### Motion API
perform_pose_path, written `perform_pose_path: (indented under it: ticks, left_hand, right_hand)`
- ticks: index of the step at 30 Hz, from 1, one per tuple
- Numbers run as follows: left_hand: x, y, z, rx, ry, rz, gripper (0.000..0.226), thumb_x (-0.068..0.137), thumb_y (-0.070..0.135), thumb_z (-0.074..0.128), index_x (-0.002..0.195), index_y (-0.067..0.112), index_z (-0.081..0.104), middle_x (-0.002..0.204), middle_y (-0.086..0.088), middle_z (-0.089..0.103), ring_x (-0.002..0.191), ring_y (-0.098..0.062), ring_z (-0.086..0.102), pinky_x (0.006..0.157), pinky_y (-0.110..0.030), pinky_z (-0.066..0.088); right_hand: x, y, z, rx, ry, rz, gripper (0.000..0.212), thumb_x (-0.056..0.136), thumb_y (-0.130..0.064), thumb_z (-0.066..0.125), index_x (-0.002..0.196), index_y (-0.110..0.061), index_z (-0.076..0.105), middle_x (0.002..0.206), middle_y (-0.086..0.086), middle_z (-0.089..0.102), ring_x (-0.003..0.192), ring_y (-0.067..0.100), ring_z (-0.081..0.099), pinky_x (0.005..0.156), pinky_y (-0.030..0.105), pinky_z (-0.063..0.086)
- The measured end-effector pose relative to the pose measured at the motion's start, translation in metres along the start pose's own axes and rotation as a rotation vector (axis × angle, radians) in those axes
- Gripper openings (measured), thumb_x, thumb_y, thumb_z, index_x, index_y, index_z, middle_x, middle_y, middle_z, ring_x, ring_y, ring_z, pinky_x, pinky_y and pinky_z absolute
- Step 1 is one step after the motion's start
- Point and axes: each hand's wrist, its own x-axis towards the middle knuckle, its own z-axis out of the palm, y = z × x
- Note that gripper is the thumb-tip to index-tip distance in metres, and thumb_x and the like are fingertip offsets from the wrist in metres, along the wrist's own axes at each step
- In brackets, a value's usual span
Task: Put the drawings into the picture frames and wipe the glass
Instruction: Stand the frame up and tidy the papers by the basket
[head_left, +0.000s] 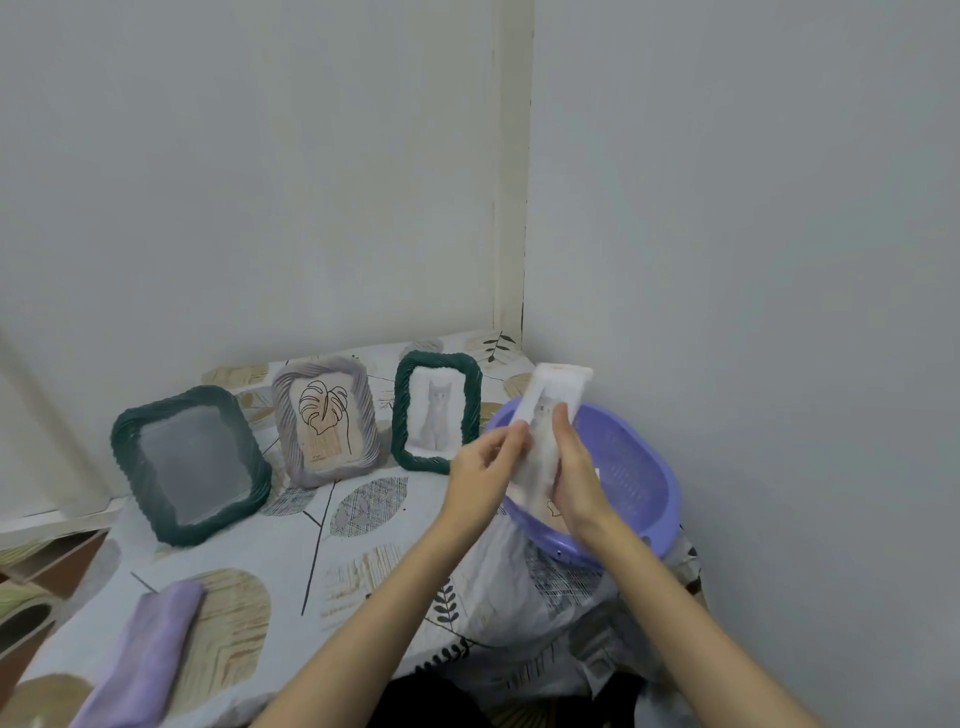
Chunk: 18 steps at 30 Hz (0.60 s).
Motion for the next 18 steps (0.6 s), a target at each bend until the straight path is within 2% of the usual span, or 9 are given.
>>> perform_pose_path:
  ticks: [1, 3, 5, 6, 8, 11, 14, 16, 18]
  left_hand:
    - [0.0, 0.0, 0.001, -0.014, -0.043, -0.049, 0.025, 0.096, 0.026, 0.045, 0.088, 0.024, 0.068, 0.092, 0.0, 0.07, 0.09, -0.013, 0.065, 0.084, -0.027, 0.052]
    - [0.003, -0.002, 0.004, -0.011, -0.06, -0.089, 0.027, 0.097, 0.022, 0.043, 0.101, 0.011, 0.067, 0.101, -0.008, 0.069, 0.097, -0.02, 0.065, 0.087, -0.03, 0.052]
    - [0.012, -0.008, 0.006, 0.149, 0.033, -0.04, 0.022, 0.093, 0.01, 0.049, 0.11, 0.008, 0.062, 0.112, -0.01, 0.064, 0.1, -0.025, 0.063, 0.09, -0.032, 0.051]
    - [0.017, -0.011, 0.008, 0.253, 0.071, -0.017, 0.027, 0.089, 0.007, 0.052, 0.116, 0.009, 0.058, 0.117, -0.008, 0.059, 0.104, -0.024, 0.06, 0.092, -0.032, 0.049]
    - [0.03, -0.012, 0.013, 0.334, 0.045, -0.053, 0.046, 0.085, 0.006, 0.056, 0.13, 0.013, 0.046, 0.123, -0.005, 0.052, 0.11, -0.021, 0.054, 0.093, -0.032, 0.048]
    - [0.047, -0.01, 0.027, 0.273, -0.079, -0.206, 0.062, 0.081, -0.001, 0.055, 0.136, 0.019, 0.036, 0.113, -0.008, 0.056, 0.096, -0.018, 0.053, 0.072, -0.027, 0.048]
    - [0.063, -0.018, 0.042, 0.45, -0.129, -0.304, 0.059, 0.081, -0.003, 0.054, 0.135, 0.014, 0.039, 0.123, -0.015, 0.056, 0.104, -0.026, 0.055, 0.083, -0.033, 0.047]
    - [0.069, -0.024, 0.051, 0.598, -0.211, -0.431, 0.055, 0.083, -0.001, 0.055, 0.135, 0.008, 0.038, 0.129, -0.016, 0.051, 0.114, -0.03, 0.053, 0.086, -0.034, 0.046]
    - [0.071, -0.025, 0.057, 0.748, -0.332, -0.569, 0.047, 0.086, 0.001, 0.057, 0.13, 0.0, 0.039, 0.129, -0.018, 0.049, 0.114, -0.031, 0.054, 0.082, -0.031, 0.047]
  right_hand:
    - [0.002, 0.003, -0.003, 0.072, 0.029, 0.02, 0.052, 0.088, -0.053, 0.043, 0.122, -0.015, 0.054, 0.115, 0.011, 0.064, 0.104, 0.025, 0.061, 0.09, 0.045, 0.05]
    - [0.005, 0.003, -0.013, 0.061, 0.172, 0.033, 0.032, 0.094, -0.026, 0.047, 0.121, -0.01, 0.053, 0.109, 0.013, 0.064, 0.098, 0.028, 0.062, 0.09, 0.048, 0.049]
    - [0.012, 0.001, -0.029, -0.032, 0.314, 0.068, 0.029, 0.088, -0.001, 0.045, 0.115, -0.006, 0.054, 0.102, 0.013, 0.065, 0.094, 0.031, 0.062, 0.083, 0.047, 0.052]
    - [0.015, -0.003, -0.036, -0.063, 0.337, 0.091, 0.029, 0.086, 0.005, 0.044, 0.111, -0.004, 0.055, 0.099, 0.013, 0.065, 0.092, 0.032, 0.062, 0.08, 0.044, 0.052]
    - [0.025, -0.009, -0.05, -0.136, 0.312, 0.148, 0.031, 0.083, 0.008, 0.045, 0.11, 0.001, 0.057, 0.099, 0.017, 0.065, 0.093, 0.034, 0.062, 0.08, 0.043, 0.051]
    - [0.043, -0.016, -0.068, -0.28, 0.309, 0.162, 0.032, 0.079, 0.011, 0.052, 0.11, 0.004, 0.055, 0.102, 0.016, 0.063, 0.091, 0.031, 0.061, 0.075, 0.037, 0.052]
    - [0.056, -0.015, -0.083, -0.587, 0.385, 0.142, 0.043, 0.076, 0.008, 0.06, 0.116, 0.0, 0.047, 0.103, 0.01, 0.056, 0.09, 0.023, 0.053, 0.073, 0.03, 0.045]
    - [0.062, -0.009, -0.09, -0.764, 0.327, 0.21, 0.044, 0.076, 0.006, 0.06, 0.118, 0.001, 0.049, 0.107, 0.013, 0.059, 0.092, 0.024, 0.054, 0.074, 0.029, 0.043]
    - [0.068, -0.001, -0.095, -0.945, 0.239, 0.313, 0.036, 0.077, 0.001, 0.059, 0.113, 0.001, 0.055, 0.111, 0.018, 0.062, 0.095, 0.028, 0.058, 0.075, 0.033, 0.046]
